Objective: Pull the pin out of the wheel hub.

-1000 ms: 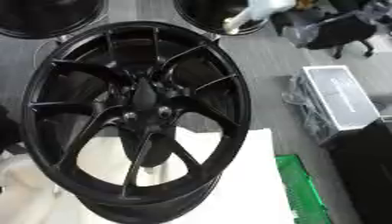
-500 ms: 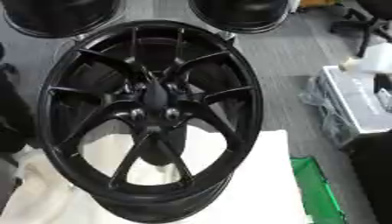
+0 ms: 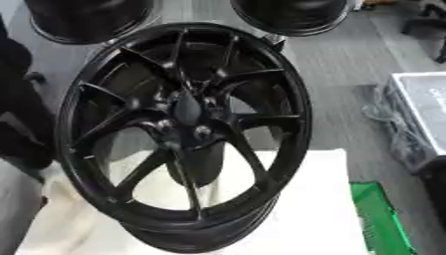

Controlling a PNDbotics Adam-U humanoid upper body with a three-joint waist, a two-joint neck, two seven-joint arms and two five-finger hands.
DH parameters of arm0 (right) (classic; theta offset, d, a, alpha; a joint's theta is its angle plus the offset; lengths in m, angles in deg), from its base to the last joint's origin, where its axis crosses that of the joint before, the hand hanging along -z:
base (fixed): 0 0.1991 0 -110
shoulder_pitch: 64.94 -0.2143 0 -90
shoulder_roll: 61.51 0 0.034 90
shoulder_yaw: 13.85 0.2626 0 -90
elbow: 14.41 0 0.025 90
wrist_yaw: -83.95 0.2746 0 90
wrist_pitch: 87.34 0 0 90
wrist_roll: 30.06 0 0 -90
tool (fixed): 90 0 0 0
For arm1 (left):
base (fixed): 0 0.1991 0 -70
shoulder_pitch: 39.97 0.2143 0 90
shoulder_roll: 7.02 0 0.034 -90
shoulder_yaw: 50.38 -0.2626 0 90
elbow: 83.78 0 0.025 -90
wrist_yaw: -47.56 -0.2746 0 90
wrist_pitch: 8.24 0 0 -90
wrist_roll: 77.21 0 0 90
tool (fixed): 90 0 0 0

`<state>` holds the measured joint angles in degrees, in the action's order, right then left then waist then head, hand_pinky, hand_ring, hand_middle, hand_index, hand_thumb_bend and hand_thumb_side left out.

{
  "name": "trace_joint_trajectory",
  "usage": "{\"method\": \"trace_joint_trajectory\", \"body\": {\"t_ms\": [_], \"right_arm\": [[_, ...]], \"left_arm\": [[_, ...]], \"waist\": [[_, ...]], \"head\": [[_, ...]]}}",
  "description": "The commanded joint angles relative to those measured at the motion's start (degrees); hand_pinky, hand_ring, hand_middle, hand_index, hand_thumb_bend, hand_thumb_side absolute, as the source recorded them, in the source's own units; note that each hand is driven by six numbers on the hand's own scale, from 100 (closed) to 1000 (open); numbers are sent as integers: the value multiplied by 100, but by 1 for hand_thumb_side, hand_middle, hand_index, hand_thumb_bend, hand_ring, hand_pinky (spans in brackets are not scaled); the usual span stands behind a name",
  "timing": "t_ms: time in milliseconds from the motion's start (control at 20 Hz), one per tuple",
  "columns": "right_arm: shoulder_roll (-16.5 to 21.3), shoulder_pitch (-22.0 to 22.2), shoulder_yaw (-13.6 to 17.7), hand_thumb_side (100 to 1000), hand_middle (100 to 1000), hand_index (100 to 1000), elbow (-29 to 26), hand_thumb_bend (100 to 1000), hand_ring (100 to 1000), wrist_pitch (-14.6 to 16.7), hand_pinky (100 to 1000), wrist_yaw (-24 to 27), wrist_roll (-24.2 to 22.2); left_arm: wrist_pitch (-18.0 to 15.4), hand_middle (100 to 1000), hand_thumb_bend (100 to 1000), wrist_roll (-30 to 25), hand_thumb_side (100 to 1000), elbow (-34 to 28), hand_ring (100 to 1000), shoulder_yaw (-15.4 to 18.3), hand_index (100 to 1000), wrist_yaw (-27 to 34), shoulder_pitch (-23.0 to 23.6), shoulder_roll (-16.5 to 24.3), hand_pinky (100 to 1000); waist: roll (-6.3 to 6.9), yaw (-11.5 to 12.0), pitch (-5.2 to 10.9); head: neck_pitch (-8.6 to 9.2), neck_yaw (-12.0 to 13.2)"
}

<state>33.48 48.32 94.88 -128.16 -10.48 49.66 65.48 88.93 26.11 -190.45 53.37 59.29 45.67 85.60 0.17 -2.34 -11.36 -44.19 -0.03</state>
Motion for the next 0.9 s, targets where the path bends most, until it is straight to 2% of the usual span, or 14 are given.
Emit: {"method": "trace_joint_trajectory", "body": {"t_ms": [50,300,500,600,700,750,800,850,900], "right_arm": [[-95,54,130,141,841,935,-85,100,964,-285,937,-463,-418],[-262,86,168,180,843,949,-85,100,965,-358,938,-745,-586],[-320,101,196,155,845,955,-85,100,959,-405,931,-682,-482],[-318,84,225,117,830,952,-85,100,936,-422,909,-594,-330],[-308,12,271,106,780,939,-85,100,874,-503,848,-332,166],[-304,-48,248,384,752,923,-85,100,843,-474,817,-31,587],[-294,-107,174,446,741,915,-85,100,829,-328,795,412,1046],[-274,-169,70,507,739,908,-85,100,820,-58,775,957,1454],[-234,-246,-43,526,743,909,-85,100,823,307,772,1515,1767]], "left_arm": [[-15,700,100,9,758,-97,752,70,730,38,-57,70,618],[-4,701,100,7,760,-99,752,67,730,40,-60,69,617],[8,701,100,2,762,-98,752,63,730,34,-49,66,617],[11,701,100,2,762,-101,752,62,730,33,-47,69,616],[14,701,100,0,762,-105,752,58,730,34,-49,70,616],[16,701,100,-3,762,-106,752,52,730,37,-53,69,616],[20,701,100,-9,762,-106,752,45,730,40,-60,67,616],[23,701,100,-17,761,-105,752,35,730,45,-72,64,616],[25,701,100,-29,761,-106,752,21,730,54,-94,61,616]], "waist": [[-14,-17,107],[-44,-50,132],[-73,-60,142],[-84,-62,147],[-92,-66,155],[-94,-66,159],[-93,-64,163],[-90,-62,168],[-87,-57,175]], "head": [[7,42],[7,79],[7,95],[7,103],[7,116],[7,123],[7,130],[7,139],[7,149]]}}
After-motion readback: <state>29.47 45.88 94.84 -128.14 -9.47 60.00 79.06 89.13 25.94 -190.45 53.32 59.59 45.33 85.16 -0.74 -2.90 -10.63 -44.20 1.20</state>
